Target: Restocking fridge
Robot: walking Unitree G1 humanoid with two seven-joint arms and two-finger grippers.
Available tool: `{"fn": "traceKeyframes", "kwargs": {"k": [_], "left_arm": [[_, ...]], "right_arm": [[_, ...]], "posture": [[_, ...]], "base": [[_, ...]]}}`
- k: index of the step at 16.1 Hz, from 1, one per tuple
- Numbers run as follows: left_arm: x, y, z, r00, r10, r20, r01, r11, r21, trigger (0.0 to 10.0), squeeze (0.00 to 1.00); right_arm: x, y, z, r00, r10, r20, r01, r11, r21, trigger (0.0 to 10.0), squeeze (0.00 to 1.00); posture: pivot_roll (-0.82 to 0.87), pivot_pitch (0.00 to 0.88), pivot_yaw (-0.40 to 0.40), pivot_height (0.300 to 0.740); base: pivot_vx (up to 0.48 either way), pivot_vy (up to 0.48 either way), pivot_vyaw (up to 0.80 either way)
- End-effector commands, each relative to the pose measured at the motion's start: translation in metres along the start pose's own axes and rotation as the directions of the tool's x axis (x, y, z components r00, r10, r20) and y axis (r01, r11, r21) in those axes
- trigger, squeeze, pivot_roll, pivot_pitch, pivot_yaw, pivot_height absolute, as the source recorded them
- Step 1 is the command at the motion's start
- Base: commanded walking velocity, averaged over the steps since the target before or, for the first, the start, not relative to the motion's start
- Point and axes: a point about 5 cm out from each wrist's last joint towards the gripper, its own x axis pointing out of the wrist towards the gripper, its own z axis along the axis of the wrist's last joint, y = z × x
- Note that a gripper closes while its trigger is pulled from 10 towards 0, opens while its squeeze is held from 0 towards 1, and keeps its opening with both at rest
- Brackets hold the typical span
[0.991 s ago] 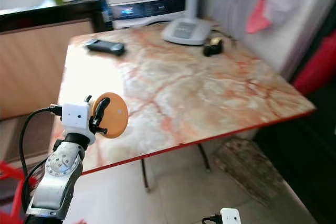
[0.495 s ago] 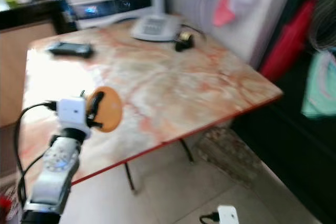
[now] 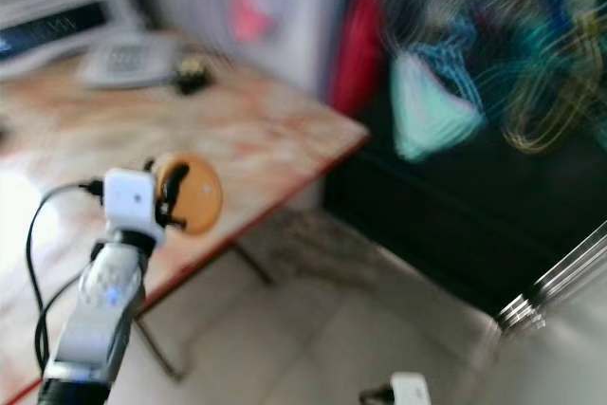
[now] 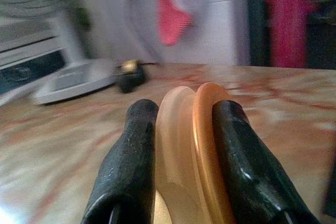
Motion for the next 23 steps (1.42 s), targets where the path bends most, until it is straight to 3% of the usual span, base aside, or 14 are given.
{"fn": "traceKeyframes", "kwargs": {"k": [1, 7, 11, 17, 23], "left_arm": [[0.004, -0.004, 0.007, 0.999, -0.017, 0.029, 0.017, 1.000, -0.011, 10.0, 0.00], [0.002, -0.018, 0.000, 0.992, -0.124, 0.002, 0.124, 0.988, -0.094, 10.0, 0.00], [-0.002, -0.021, -0.012, 0.988, -0.149, -0.050, 0.140, 0.978, -0.154, 10.0, 0.00], [0.001, -0.019, -0.005, 0.989, -0.147, -0.018, 0.142, 0.976, -0.163, 10.0, 0.00], [0.002, -0.022, 0.000, 0.986, -0.165, 0.014, 0.165, 0.971, -0.173, 10.0, 0.00]], "right_arm": [[-0.002, -0.006, -0.003, 1.000, -0.015, -0.013, 0.015, 1.000, 0.004, 10.0, 0.00], [-0.002, -0.006, -0.003, 1.000, -0.016, -0.014, 0.016, 1.000, 0.002, 10.0, 0.00], [-0.002, -0.007, -0.003, 1.000, -0.025, -0.003, 0.025, 1.000, 0.013, 10.0, 0.00], [-0.002, -0.007, -0.003, 0.999, -0.035, 0.000, 0.035, 0.999, 0.023, 10.0, 0.00], [-0.002, -0.007, -0.003, 0.999, -0.033, -0.006, 0.033, 0.999, 0.016, 10.0, 0.00]], "posture": [[0.04, 0.054, 0.002, 0.740], [0.04, 0.057, 0.001, 0.740], [0.04, 0.054, 0.001, 0.740], [0.04, 0.054, -0.001, 0.740], [0.05, 0.051, -0.002, 0.740]], "base": [[0.000, 0.000, -0.80], [0.000, 0.000, -0.80], [0.000, 0.000, 0.00], [0.000, 0.451, 0.00], [0.000, 0.287, -0.75]]}}
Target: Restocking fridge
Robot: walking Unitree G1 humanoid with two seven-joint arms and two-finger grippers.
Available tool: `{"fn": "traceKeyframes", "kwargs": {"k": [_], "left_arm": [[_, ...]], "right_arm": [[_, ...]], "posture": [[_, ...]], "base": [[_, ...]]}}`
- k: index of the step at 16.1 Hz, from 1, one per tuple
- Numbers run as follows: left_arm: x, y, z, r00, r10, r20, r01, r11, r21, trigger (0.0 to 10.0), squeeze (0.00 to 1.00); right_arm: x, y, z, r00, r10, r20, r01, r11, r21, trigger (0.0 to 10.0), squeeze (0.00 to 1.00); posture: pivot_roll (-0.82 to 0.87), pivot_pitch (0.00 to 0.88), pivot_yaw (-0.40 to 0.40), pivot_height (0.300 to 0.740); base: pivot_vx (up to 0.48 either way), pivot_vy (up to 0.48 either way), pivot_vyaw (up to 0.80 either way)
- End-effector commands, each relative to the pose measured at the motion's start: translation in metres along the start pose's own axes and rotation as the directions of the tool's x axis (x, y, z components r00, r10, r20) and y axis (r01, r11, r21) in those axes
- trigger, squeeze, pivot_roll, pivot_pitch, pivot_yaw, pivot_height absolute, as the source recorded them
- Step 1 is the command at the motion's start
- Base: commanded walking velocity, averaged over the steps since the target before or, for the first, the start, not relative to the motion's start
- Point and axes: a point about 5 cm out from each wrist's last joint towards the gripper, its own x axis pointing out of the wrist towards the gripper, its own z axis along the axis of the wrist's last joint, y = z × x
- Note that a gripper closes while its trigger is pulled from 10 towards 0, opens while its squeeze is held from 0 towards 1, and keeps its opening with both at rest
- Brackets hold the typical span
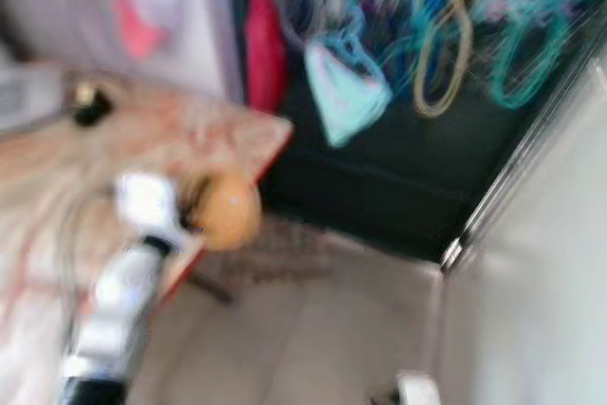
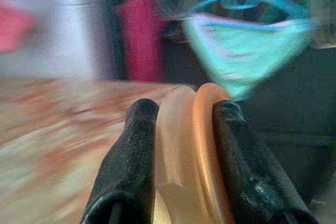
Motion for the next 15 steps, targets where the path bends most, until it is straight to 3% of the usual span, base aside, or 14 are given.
{"fn": "traceKeyframes", "kwargs": {"k": [1, 12, 15], "left_arm": [[-0.002, 0.008, 0.006, 1.000, 0.016, 0.026, -0.017, 1.000, 0.002, 10.0, 0.00], [-0.002, 0.006, 0.000, 1.000, -0.017, -0.007, 0.017, 0.999, 0.029, 10.0, 0.00], [-0.002, 0.010, -0.004, 1.000, 0.000, -0.023, 0.001, 0.998, 0.063, 10.0, 0.00]], "right_arm": [[0.002, 0.008, 0.005, 1.000, 0.016, 0.013, -0.016, 1.000, 0.004, 10.0, 0.00], [0.002, 0.008, 0.004, 1.000, 0.021, 0.007, -0.021, 1.000, -0.001, 10.0, 0.00], [0.002, 0.008, 0.003, 1.000, 0.022, 0.006, -0.022, 1.000, 0.000, 10.0, 0.00]], "posture": [[0.05, 0.051, -0.002, 0.740], [0.05, 0.056, -0.001, 0.740], [0.04, 0.057, -0.001, 0.740]], "base": [[0.000, 0.000, -0.80], [0.000, 0.000, -0.80], [0.000, -0.359, -0.80]]}}
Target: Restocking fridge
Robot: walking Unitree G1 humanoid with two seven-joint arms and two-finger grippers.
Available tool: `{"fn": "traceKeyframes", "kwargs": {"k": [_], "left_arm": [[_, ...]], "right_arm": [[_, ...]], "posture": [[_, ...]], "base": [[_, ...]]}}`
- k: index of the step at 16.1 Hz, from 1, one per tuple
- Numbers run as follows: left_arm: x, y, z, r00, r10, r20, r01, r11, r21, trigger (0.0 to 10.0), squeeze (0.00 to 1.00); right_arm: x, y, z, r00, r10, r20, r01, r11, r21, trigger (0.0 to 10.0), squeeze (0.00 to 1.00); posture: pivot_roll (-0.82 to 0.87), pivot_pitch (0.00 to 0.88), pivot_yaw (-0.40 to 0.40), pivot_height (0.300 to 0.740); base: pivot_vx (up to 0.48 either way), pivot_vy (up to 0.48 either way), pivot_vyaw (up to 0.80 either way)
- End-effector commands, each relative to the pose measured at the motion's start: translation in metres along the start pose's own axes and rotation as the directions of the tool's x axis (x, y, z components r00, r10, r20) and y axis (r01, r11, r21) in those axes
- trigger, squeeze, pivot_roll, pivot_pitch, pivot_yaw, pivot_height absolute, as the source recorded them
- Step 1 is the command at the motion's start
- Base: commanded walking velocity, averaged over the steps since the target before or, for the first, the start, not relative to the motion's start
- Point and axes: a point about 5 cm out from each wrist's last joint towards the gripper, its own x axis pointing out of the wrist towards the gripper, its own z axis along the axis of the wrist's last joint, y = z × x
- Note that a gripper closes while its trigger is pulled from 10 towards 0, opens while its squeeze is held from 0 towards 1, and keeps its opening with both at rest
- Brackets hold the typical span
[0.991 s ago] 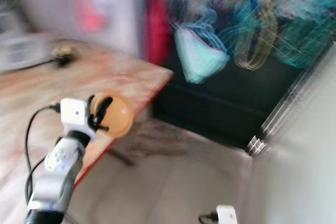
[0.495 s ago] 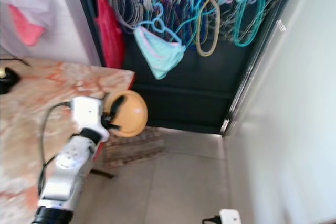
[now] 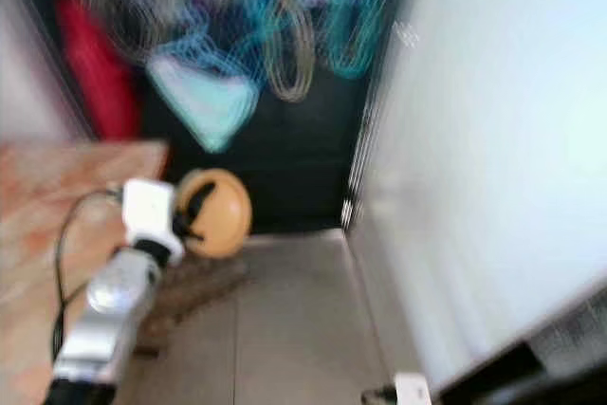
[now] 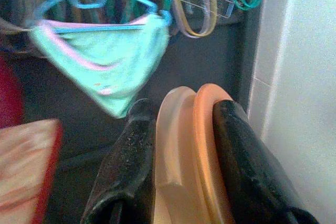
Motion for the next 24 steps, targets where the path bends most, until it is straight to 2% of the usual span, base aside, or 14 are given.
{"fn": "traceKeyframes", "kwargs": {"k": [1, 4, 8, 10, 11, 13, 14, 15, 16, 17, 18, 20, 22, 24], "left_arm": [[0.002, -0.007, -0.002, 1.000, -0.019, -0.009, 0.019, 1.000, -0.021, 10.0, 0.00], [-0.002, -0.003, -0.019, 0.997, -0.005, -0.080, 0.004, 1.000, -0.021, 10.0, 0.00], [-0.017, 0.010, -0.070, 0.956, 0.058, -0.288, -0.075, 0.996, -0.049, 10.0, 0.00], [-0.040, 0.022, -0.122, 0.857, 0.103, -0.505, -0.156, 0.986, -0.062, 10.0, 0.00], [-0.051, 0.024, -0.139, 0.804, 0.122, -0.583, -0.198, 0.978, -0.068, 10.0, 0.00], [-0.075, 0.023, -0.164, 0.702, 0.127, -0.701, -0.259, 0.962, -0.086, 10.0, 0.00], [-0.093, 0.020, -0.178, 0.632, 0.123, -0.765, -0.300, 0.949, -0.096, 10.0, 0.00], [-0.107, 0.018, -0.187, 0.579, 0.119, -0.807, -0.277, 0.959, -0.058, 10.0, 0.00], [-0.115, 0.017, -0.192, 0.554, 0.115, -0.824, -0.239, 0.971, -0.026, 10.0, 0.00], [-0.126, 0.019, -0.197, 0.517, 0.130, -0.846, -0.265, 0.964, -0.013, 10.0, 0.00], [-0.131, 0.022, -0.199, 0.498, 0.152, -0.854, -0.315, 0.949, -0.015, 10.0, 0.00], [-0.133, 0.023, -0.200, 0.492, 0.172, -0.854, -0.375, 0.926, -0.029, 10.0, 0.00], [-0.131, 0.014, -0.200, 0.512, 0.143, -0.847, -0.342, 0.938, -0.048, 10.0, 0.00], [-0.130, 0.009, -0.201, 0.515, 0.131, -0.847, -0.325, 0.944, -0.052, 10.0, 0.00]], "right_arm": [[-0.002, -0.004, -0.006, 1.000, -0.011, -0.017, 0.011, 1.000, 0.010, 10.0, 0.00], [-0.002, -0.004, -0.006, 1.000, -0.008, -0.018, 0.009, 1.000, 0.010, 10.0, 0.00], [-0.001, -0.003, -0.006, 1.000, -0.007, -0.019, 0.007, 1.000, 0.010, 10.0, 0.00], [-0.001, -0.002, -0.005, 1.000, -0.009, -0.016, 0.009, 1.000, 0.015, 10.0, 0.00], [-0.001, -0.002, -0.006, 1.000, -0.010, -0.015, 0.010, 1.000, 0.016, 10.0, 0.00], [-0.001, -0.002, -0.006, 1.000, -0.011, -0.014, 0.011, 1.000, 0.020, 10.0, 0.00], [-0.001, -0.002, -0.006, 1.000, -0.012, -0.014, 0.012, 1.000, 0.023, 10.0, 0.00], [-0.001, -0.002, -0.006, 1.000, -0.014, -0.015, 0.015, 1.000, 0.024, 10.0, 0.00], [-0.001, -0.002, -0.007, 1.000, -0.015, -0.015, 0.016, 1.000, 0.023, 10.0, 0.00], [-0.001, -0.002, -0.007, 1.000, -0.019, -0.014, 0.019, 1.000, 0.023, 10.0, 0.00], [-0.001, -0.002, -0.007, 1.000, -0.022, -0.011, 0.023, 0.999, 0.025, 10.0, 0.00], [-0.001, -0.001, -0.008, 1.000, -0.024, -0.008, 0.024, 0.999, 0.025, 10.0, 0.00], [-0.001, -0.001, -0.008, 1.000, -0.025, -0.006, 0.025, 0.999, 0.020, 10.0, 0.00], [-0.001, -0.001, -0.008, 1.000, -0.026, -0.004, 0.026, 0.999, 0.018, 10.0, 0.00]], "posture": [[0.04, 0.057, -0.001, 0.740], [0.04, 0.055, -0.001, 0.740], [0.04, 0.049, 0.000, 0.740], [0.04, 0.045, 0.004, 0.740], [0.04, 0.042, 0.009, 0.740], [0.04, 0.038, 0.013, 0.740], [0.03, 0.036, 0.013, 0.740], [0.03, 0.027, 0.011, 0.740], [0.03, 0.023, 0.013, 0.740], [0.02, 0.018, 0.015, 0.740], [0.01, 0.014, 0.017, 0.740], [0.01, 0.009, 0.017, 0.740], [0.01, 0.000, 0.013, 0.740], [0.01, 0.000, 0.013, 0.740]], "base": [[0.000, 0.000, -0.80], [0.000, 0.000, -0.80], [0.000, 0.000, -0.80], [0.000, 0.000, -0.80], [0.000, 0.000, -0.80], [0.000, 0.000, -0.80], [0.000, 0.000, -0.80], [0.000, 0.000, -0.80], [0.000, 0.000, -0.80], [0.000, 0.000, -0.80], [0.000, 0.000, -0.80], [0.000, 0.000, -0.80], [0.000, 0.000, -0.80], [0.000, 0.000, -0.80]]}}
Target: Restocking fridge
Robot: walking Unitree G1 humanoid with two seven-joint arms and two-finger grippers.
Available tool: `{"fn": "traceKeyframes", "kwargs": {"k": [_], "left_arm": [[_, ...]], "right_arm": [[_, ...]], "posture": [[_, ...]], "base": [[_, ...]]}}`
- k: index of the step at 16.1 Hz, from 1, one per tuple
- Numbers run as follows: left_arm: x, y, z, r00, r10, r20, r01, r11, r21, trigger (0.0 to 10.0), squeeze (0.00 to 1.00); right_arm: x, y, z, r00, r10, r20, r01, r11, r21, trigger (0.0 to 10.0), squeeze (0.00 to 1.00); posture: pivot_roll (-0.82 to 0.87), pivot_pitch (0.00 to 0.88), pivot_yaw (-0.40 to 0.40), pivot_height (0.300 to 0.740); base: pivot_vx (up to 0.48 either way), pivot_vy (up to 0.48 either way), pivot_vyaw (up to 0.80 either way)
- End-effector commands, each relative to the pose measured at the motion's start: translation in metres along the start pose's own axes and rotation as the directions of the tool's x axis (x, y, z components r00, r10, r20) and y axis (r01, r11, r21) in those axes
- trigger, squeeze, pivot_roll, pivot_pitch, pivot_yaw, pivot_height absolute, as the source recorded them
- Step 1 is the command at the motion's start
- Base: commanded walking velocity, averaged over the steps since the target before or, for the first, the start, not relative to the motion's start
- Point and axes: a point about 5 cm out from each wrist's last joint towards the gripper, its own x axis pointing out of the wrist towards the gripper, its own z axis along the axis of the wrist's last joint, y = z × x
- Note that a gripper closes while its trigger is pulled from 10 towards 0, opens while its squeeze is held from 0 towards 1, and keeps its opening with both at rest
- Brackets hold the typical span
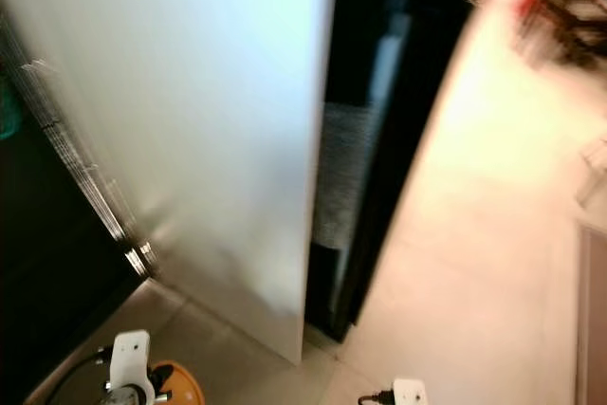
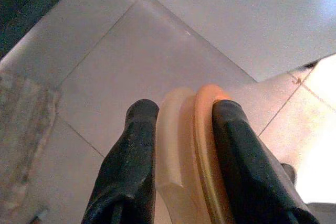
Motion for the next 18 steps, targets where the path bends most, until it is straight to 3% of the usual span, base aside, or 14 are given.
{"fn": "traceKeyframes", "kwargs": {"k": [1, 4, 5, 10, 11, 12, 15, 17, 18], "left_arm": [[0.000, -0.008, -0.002, 1.000, -0.017, -0.004, 0.017, 1.000, 0.010, 10.0, 0.00], [-0.002, -0.009, -0.011, 1.000, -0.012, -0.027, 0.013, 1.000, 0.013, 10.0, 0.00], [-0.003, -0.009, -0.015, 0.999, -0.013, -0.035, 0.015, 0.999, 0.050, 10.0, 0.00], [-0.004, -0.007, -0.020, 0.999, -0.001, -0.043, 0.002, 0.999, 0.036, 10.0, 0.00], [-0.004, -0.007, -0.021, 0.999, -0.001, -0.042, 0.003, 0.999, 0.040, 10.0, 0.00], [-0.004, -0.006, -0.020, 0.999, 0.000, -0.040, 0.002, 0.999, 0.043, 10.0, 0.00], [-0.005, -0.004, -0.021, 0.999, 0.004, -0.041, -0.003, 0.999, 0.047, 10.0, 0.00], [-0.005, -0.006, -0.021, 0.999, -0.001, -0.040, 0.003, 0.999, 0.054, 10.0, 0.00], [-0.005, -0.007, -0.021, 0.999, -0.006, -0.036, 0.008, 0.998, 0.054, 10.0, 0.00]], "right_arm": [[-0.001, -0.006, -0.002, 1.000, -0.022, 0.000, 0.022, 1.000, 0.001, 10.0, 0.00], [-0.002, -0.008, 0.001, 0.999, -0.038, 0.033, 0.038, 0.999, -0.013, 10.0, 0.00], [-0.002, -0.010, 0.003, 0.997, -0.055, 0.056, 0.057, 0.998, -0.035, 10.0, 0.00], [-0.007, -0.013, 0.022, 0.958, -0.082, 0.274, 0.095, 0.995, -0.034, 10.0, 0.00], [-0.006, -0.005, 0.092, 0.889, -0.015, 0.457, 0.072, 0.992, -0.108, 10.0, 0.00], [-0.013, 0.003, 0.140, 0.816, 0.023, 0.578, 0.058, 0.991, -0.122, 10.0, 0.00], [-0.035, 0.011, 0.195, 0.644, -0.006, 0.765, 0.060, 0.997, -0.043, 10.0, 0.00], [-0.040, 0.020, 0.203, 0.599, 0.018, 0.800, 0.042, 0.998, -0.054, 10.0, 0.00], [-0.044, 0.029, 0.206, 0.565, 0.060, 0.823, 0.038, 0.994, -0.099, 10.0, 0.00]], "posture": [[0.00, 0.000, 0.013, 0.740], [-0.01, 0.000, 0.003, 0.740], [0.00, 0.000, -0.013, 0.740], [-0.01, 0.000, -0.029, 0.740], [-0.01, 0.000, -0.031, 0.740], [-0.02, 0.002, -0.031, 0.740], [-0.02, 0.017, -0.020, 0.740], [-0.02, 0.021, -0.016, 0.740], [-0.02, 0.022, -0.018, 0.740]], "base": [[0.000, 0.000, -0.80], [0.000, 0.000, 0.00], [0.000, 0.000, 0.00], [0.000, 0.000, 0.00], [0.000, 0.000, 0.00], [0.000, 0.000, 0.00], [0.000, 0.000, 0.00], [0.000, 0.000, 0.00], [0.000, 0.000, 0.00]]}}
